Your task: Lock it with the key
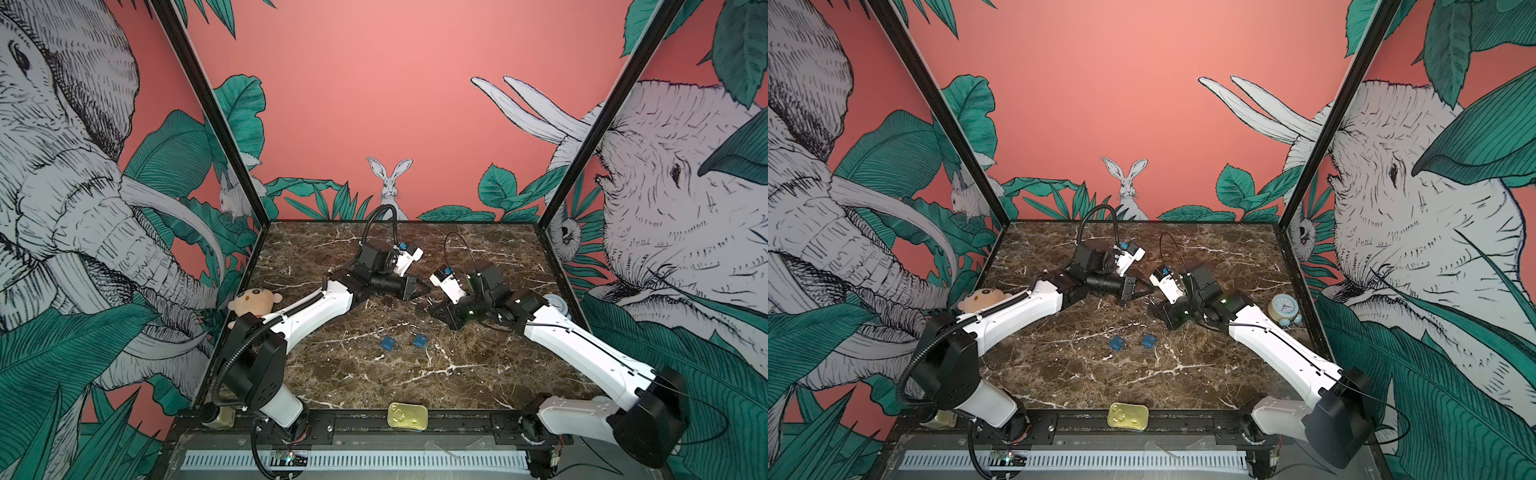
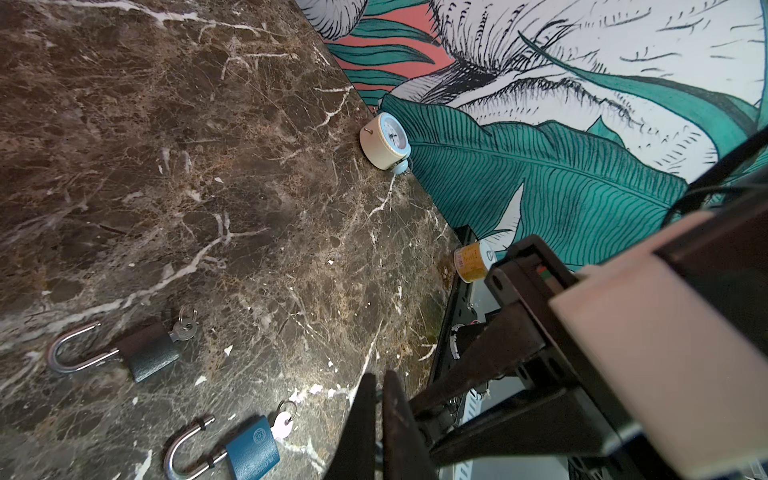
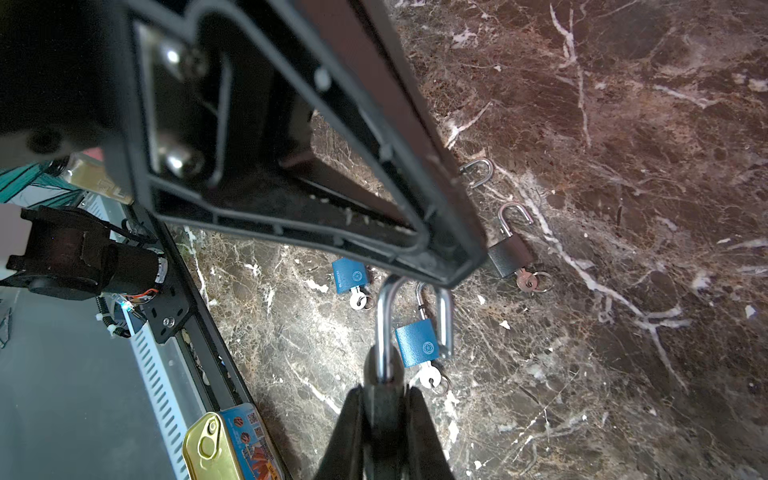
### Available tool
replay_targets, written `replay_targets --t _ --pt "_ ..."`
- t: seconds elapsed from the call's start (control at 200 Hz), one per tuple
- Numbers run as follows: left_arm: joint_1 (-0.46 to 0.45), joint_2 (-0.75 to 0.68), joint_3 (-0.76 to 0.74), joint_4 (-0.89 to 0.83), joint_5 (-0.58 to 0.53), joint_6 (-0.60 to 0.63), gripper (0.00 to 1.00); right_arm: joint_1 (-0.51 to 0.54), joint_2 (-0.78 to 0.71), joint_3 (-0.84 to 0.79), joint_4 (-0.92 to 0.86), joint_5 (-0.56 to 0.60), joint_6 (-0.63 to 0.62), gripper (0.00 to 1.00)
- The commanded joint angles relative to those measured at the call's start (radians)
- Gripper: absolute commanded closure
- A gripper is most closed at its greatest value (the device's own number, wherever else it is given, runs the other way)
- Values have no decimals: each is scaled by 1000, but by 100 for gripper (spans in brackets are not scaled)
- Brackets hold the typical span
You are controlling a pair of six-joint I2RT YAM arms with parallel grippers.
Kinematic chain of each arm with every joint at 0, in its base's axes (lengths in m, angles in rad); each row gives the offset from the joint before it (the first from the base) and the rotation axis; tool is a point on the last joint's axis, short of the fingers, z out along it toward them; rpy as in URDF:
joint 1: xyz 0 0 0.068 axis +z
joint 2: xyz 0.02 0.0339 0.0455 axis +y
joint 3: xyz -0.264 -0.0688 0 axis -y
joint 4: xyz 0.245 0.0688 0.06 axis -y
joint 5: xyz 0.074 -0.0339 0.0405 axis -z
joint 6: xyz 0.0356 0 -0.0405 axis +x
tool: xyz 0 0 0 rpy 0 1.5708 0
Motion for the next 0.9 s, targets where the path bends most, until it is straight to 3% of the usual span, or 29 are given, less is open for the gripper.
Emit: replay_targets --t 0.0,0.37,0.59,0.89 --pt "-4 -27 7 -29 4 38 91 -3 1 41 5 0 -13 100" --pt "18 -51 -15 -29 15 33 83 -9 6 64 -25 6 -26 100" --pt "82 -76 -100 191 157 -119 77 -18 6 65 -30 -11 -25 100" --pt "83 -60 -109 265 249 -155 68 -35 18 67 -21 -109 -18 100"
